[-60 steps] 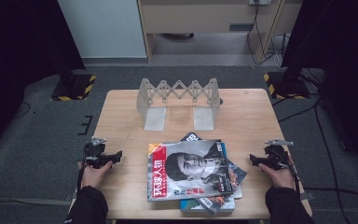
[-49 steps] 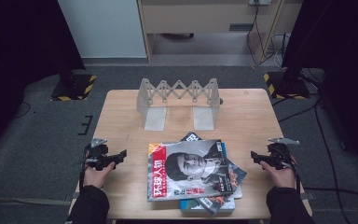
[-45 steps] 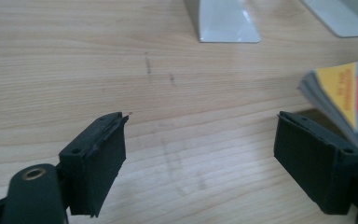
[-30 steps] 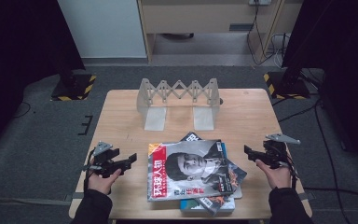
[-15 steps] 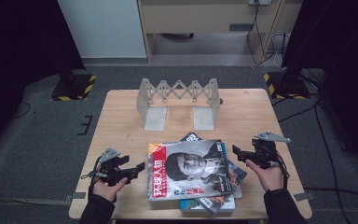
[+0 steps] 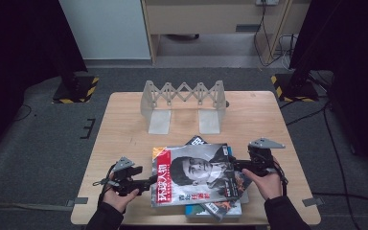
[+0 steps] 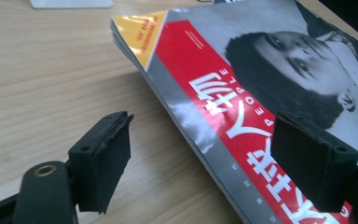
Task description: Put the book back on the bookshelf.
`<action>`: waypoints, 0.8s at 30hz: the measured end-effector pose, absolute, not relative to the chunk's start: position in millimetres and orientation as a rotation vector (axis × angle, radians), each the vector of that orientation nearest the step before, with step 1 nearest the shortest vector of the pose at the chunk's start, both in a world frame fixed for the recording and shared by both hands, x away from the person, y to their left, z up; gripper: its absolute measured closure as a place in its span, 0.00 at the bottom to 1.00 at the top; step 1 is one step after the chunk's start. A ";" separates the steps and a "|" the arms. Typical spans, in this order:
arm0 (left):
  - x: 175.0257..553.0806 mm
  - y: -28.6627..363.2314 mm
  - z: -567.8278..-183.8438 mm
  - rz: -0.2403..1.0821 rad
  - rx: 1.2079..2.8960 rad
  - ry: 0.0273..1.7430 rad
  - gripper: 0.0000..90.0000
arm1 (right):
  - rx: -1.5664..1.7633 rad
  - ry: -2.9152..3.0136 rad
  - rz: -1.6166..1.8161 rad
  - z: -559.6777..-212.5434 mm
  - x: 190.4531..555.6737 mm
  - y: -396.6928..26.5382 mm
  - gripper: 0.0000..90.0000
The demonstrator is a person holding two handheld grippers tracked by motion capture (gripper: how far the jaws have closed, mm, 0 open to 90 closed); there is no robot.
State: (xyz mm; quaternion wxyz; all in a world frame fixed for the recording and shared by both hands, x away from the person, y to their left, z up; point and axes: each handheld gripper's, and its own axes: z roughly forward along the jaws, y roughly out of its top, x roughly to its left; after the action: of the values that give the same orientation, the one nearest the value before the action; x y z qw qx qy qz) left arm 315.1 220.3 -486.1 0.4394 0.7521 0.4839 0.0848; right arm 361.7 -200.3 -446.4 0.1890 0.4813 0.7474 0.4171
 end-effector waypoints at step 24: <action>316.8 203.1 -505.1 0.010 1.925 1.195 0.19 | 1.313 2.286 1.117 -479.7 358.1 -172.7 0.12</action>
State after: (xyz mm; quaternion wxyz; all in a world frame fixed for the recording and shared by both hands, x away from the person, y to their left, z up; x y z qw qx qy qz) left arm 316.8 203.1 -505.1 0.4239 0.7694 0.4778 0.0042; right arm 358.1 -172.7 -479.7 0.1387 0.4541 0.7908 0.3863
